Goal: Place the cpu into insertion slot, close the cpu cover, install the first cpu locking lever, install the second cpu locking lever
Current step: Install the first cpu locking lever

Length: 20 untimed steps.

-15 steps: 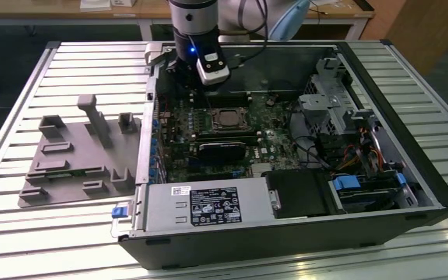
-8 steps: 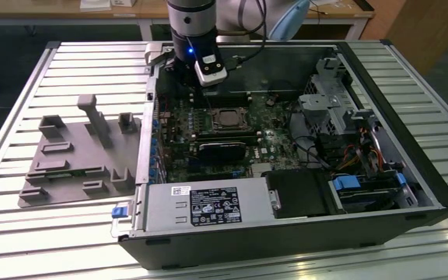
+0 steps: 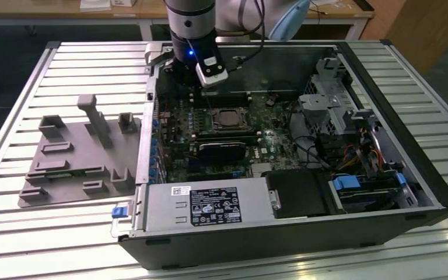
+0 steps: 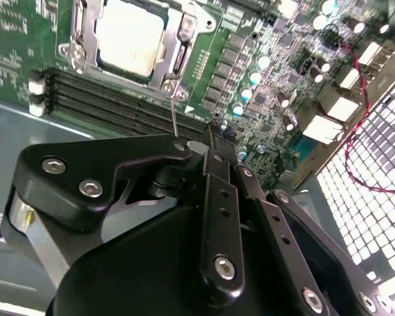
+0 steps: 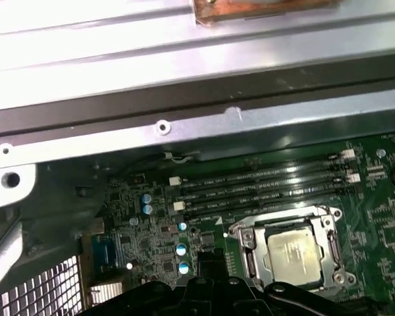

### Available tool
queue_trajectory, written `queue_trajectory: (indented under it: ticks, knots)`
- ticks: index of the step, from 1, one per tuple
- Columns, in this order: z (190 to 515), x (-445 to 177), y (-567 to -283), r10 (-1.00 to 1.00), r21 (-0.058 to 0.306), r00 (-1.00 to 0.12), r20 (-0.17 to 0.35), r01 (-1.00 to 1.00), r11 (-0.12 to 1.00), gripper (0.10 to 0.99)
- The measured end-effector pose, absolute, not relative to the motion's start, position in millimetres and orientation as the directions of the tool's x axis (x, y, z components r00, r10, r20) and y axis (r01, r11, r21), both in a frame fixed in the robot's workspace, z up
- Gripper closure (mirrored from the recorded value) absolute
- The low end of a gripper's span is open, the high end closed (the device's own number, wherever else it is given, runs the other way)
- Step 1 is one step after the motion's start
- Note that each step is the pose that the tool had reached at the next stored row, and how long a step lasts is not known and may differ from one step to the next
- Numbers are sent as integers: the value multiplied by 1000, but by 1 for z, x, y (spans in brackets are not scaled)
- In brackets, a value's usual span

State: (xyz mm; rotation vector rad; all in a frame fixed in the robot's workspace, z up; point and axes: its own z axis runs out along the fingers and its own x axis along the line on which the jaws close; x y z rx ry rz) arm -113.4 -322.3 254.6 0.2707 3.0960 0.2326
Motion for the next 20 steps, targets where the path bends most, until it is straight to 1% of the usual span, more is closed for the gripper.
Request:
queue_trajectory:
  ticks: [9,20]
  knots:
    - [253,-114,-322,149,247,-989,4,145,958,984]
    - [252,-99,-322,143,250,-990,5,140,958,984]
